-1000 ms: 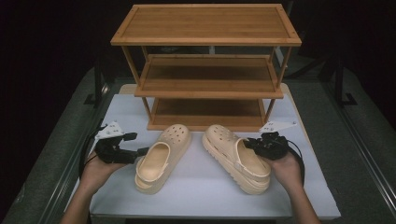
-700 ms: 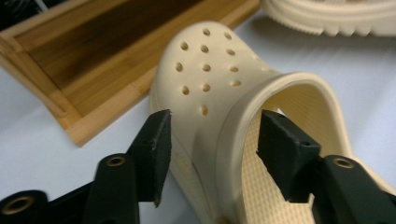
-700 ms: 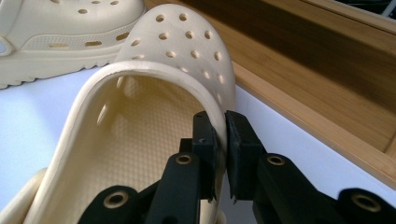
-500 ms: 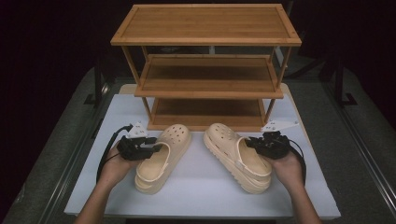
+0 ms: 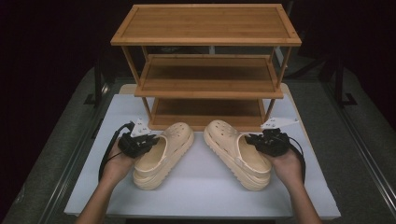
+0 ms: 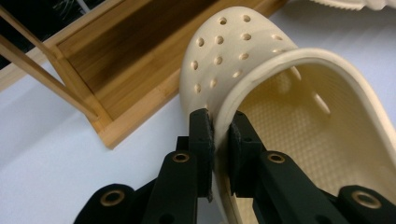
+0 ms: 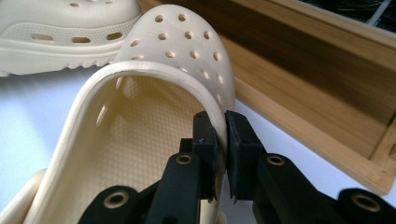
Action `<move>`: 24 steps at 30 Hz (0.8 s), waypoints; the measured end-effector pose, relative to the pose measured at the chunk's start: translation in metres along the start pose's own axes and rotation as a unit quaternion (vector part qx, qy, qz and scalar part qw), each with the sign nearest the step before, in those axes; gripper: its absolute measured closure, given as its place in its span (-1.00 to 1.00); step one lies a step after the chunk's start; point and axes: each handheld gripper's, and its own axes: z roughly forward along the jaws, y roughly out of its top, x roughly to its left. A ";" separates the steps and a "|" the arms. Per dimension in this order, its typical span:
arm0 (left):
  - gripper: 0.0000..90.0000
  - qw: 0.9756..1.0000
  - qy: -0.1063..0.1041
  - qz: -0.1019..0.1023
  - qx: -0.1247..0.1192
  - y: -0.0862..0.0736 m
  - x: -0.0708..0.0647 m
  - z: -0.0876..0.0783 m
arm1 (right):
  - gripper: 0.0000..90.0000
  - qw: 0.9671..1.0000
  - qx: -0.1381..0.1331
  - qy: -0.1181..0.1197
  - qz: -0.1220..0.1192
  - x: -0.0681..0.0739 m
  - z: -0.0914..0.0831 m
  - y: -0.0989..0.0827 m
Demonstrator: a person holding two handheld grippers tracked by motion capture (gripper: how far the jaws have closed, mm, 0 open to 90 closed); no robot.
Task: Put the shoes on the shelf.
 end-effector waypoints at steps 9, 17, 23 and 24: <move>0.85 1.000 0.012 0.000 -0.008 0.019 0.003 0.009 | 0.84 1.000 -0.006 -0.019 0.007 -0.008 0.005 0.009; 0.85 1.000 0.019 0.000 -0.016 0.034 0.008 0.018 | 0.84 0.999 -0.007 -0.044 0.010 -0.019 0.011 0.016; 0.85 1.000 0.017 -0.008 -0.023 0.042 0.014 0.025 | 0.84 0.998 -0.011 -0.054 0.016 -0.025 0.016 0.021; 0.85 1.000 0.017 -0.007 -0.023 0.043 0.015 0.027 | 0.84 0.998 -0.013 -0.056 0.017 -0.026 0.018 0.022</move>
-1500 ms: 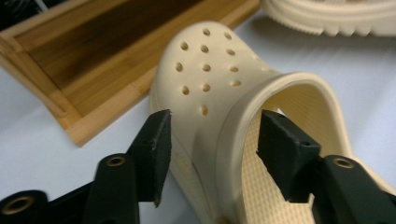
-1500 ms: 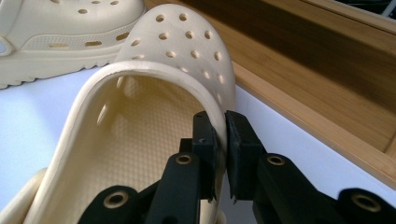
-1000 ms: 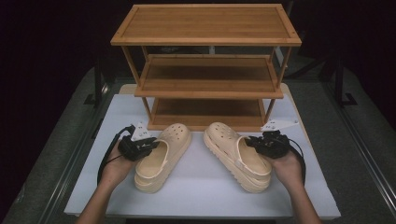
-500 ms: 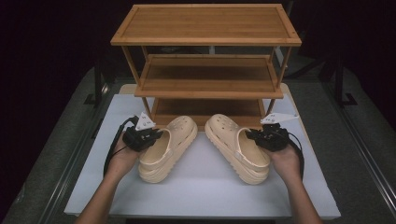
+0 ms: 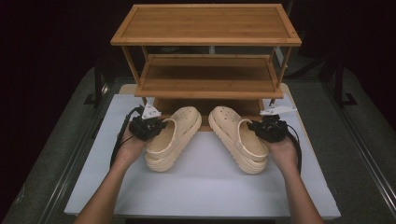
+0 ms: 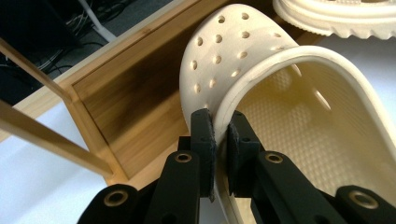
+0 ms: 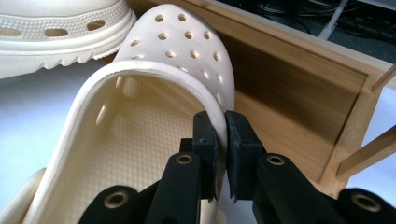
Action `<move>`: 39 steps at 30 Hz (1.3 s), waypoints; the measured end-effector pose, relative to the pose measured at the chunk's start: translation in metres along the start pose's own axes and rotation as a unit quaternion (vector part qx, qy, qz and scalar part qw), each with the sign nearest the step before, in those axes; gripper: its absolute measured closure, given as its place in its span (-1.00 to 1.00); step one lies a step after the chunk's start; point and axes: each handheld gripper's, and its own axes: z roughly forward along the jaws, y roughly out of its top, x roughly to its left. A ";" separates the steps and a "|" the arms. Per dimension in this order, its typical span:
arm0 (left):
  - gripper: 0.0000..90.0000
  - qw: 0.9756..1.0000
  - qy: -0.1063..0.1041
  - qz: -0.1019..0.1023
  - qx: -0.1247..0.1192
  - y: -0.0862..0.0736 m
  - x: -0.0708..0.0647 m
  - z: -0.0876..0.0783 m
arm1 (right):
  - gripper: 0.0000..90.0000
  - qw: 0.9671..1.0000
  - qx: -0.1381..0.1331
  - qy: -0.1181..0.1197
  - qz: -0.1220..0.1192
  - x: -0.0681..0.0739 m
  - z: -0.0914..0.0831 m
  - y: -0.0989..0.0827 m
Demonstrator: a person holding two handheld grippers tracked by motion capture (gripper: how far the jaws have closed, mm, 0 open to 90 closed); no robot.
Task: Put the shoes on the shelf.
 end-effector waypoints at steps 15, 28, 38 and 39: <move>0.85 0.999 0.030 -0.008 -0.007 0.023 0.006 0.041 | 0.84 1.000 0.001 -0.031 0.001 -0.005 0.027 0.021; 0.84 0.998 0.070 -0.005 0.001 0.030 0.008 0.067 | 0.83 0.998 -0.005 -0.068 0.013 -0.010 0.056 0.028; 0.84 0.997 0.080 -0.014 0.002 0.030 0.005 0.076 | 0.83 0.996 -0.005 -0.085 0.012 -0.006 0.067 0.028; 0.84 0.997 0.080 -0.015 0.002 0.030 0.005 0.077 | 0.83 0.996 -0.002 -0.088 0.013 -0.005 0.068 0.028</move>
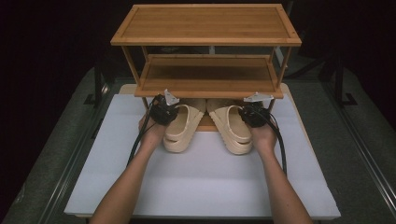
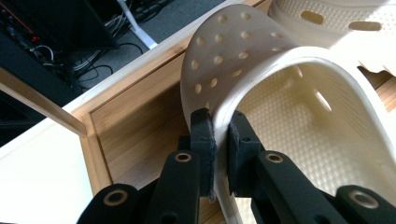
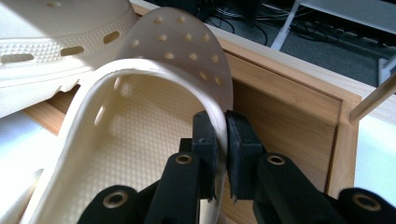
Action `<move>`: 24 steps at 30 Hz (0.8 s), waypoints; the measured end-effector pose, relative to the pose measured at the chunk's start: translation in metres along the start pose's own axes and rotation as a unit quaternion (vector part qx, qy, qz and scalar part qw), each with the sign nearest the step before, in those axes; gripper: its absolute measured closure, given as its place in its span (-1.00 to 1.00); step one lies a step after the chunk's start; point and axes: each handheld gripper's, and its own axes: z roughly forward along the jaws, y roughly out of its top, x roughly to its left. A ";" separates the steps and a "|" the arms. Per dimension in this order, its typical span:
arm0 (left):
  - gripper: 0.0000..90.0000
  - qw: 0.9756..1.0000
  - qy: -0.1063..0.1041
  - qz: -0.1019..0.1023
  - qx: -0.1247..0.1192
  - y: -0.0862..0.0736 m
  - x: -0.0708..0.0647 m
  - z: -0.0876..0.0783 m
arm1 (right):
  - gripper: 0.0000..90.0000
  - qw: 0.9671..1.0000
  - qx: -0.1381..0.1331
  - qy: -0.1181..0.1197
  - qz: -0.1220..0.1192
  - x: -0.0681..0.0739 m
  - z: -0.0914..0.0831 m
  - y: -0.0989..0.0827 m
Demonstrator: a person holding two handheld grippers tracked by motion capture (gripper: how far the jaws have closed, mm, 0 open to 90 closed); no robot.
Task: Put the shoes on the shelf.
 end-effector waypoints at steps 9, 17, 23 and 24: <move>0.77 1.000 -0.007 0.005 0.000 0.001 -0.005 -0.001 | 0.77 1.000 -0.003 -0.006 -0.009 0.007 0.003 0.001; 0.44 0.999 -0.041 -0.014 -0.005 0.000 -0.007 0.000 | 0.59 1.000 -0.003 0.007 -0.011 0.013 0.004 0.001; 0.04 0.995 -0.092 -0.031 -0.007 -0.005 0.003 -0.014 | 0.18 0.999 0.014 0.036 0.005 0.008 -0.003 0.000; 0.00 0.994 -0.101 -0.031 -0.007 -0.007 0.005 -0.017 | 0.12 0.999 0.016 0.041 0.007 0.007 -0.005 -0.001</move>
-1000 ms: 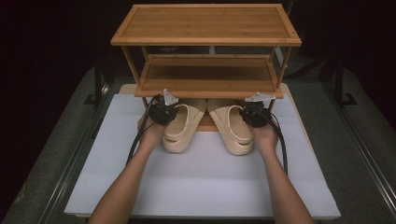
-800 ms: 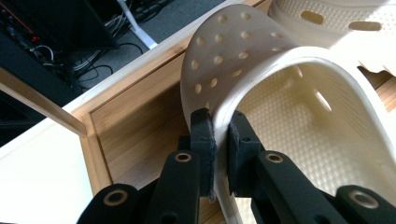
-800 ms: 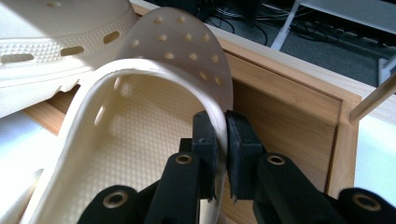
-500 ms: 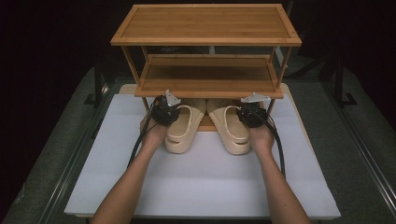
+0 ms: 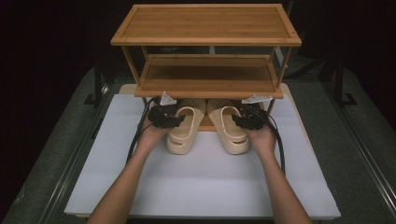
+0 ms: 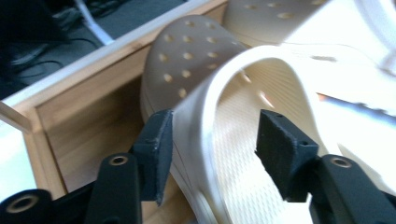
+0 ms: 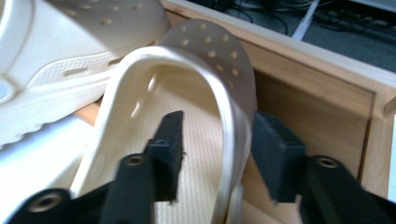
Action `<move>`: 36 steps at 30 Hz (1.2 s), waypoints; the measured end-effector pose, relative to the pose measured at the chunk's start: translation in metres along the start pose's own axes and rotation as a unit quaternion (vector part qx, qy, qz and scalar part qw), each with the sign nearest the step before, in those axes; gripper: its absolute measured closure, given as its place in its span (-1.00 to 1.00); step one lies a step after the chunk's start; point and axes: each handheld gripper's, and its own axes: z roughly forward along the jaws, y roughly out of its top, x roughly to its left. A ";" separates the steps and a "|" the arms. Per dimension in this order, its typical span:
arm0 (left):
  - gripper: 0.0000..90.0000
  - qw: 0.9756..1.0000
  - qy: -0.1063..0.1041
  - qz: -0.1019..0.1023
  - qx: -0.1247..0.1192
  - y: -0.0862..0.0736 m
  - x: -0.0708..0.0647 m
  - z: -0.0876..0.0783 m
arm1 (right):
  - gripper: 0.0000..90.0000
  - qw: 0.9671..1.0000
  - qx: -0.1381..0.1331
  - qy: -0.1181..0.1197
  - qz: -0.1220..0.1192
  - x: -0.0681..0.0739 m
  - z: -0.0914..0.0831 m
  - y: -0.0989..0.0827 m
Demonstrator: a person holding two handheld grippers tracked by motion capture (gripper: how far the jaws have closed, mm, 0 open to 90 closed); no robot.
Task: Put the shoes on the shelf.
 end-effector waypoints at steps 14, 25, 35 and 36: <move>-0.67 0.996 -0.086 -0.003 -0.016 -0.023 0.003 -0.051 | -0.60 0.998 -0.003 0.066 0.009 -0.001 -0.046 -0.020; -0.97 0.994 -0.104 0.010 -0.011 -0.054 -0.009 -0.066 | -0.94 0.996 0.012 0.092 -0.003 -0.008 -0.071 -0.059; -1.00 0.993 -0.114 0.025 0.034 -0.081 -0.017 -0.035 | -0.96 0.991 0.033 0.125 -0.021 -0.005 -0.053 -0.083; -1.00 0.993 -0.114 0.025 0.034 -0.081 -0.017 -0.035 | -0.96 0.991 0.036 0.128 -0.025 -0.003 -0.050 -0.083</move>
